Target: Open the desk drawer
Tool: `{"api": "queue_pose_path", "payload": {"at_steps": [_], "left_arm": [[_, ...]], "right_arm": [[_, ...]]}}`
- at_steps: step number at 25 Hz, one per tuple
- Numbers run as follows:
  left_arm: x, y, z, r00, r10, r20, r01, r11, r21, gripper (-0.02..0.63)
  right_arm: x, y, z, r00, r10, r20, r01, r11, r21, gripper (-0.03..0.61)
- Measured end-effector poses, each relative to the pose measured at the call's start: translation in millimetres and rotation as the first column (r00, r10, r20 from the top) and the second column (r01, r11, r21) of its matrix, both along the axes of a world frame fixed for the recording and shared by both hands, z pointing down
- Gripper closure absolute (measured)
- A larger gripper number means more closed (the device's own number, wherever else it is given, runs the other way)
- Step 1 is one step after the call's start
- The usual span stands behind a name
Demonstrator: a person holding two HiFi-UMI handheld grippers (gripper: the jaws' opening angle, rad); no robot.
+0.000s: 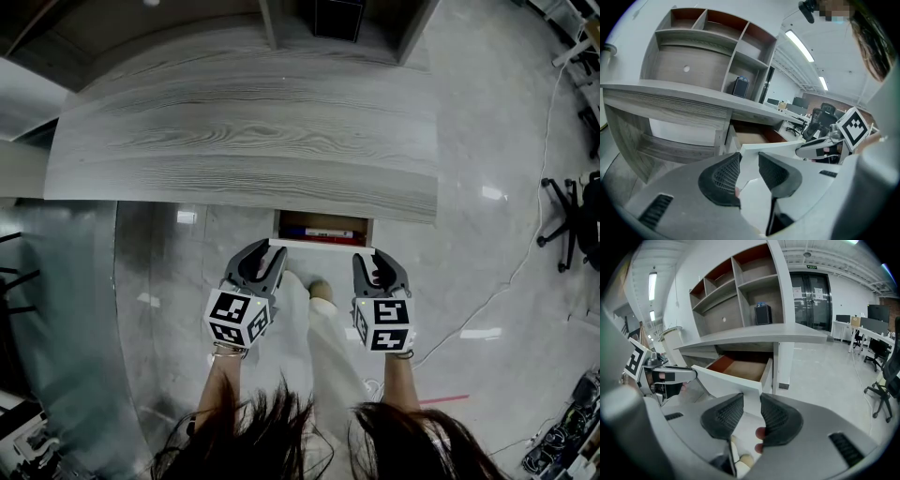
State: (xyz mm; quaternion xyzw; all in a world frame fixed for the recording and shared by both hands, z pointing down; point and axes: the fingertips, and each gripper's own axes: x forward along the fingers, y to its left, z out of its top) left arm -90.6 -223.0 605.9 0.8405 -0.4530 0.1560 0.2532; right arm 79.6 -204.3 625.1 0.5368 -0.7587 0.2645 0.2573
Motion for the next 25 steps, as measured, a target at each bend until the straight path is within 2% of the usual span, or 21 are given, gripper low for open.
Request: {"api": "queue_pose_path", "payload": {"at_steps": [25], "left_arm": [[1, 28, 14, 1.000, 0.011, -0.002, -0.011, 0.998, -0.054, 0.491]], "right_arm": [[2, 23, 14, 1.000, -0.002, -0.010, 0.001, 0.999, -0.047, 0.462]]}}
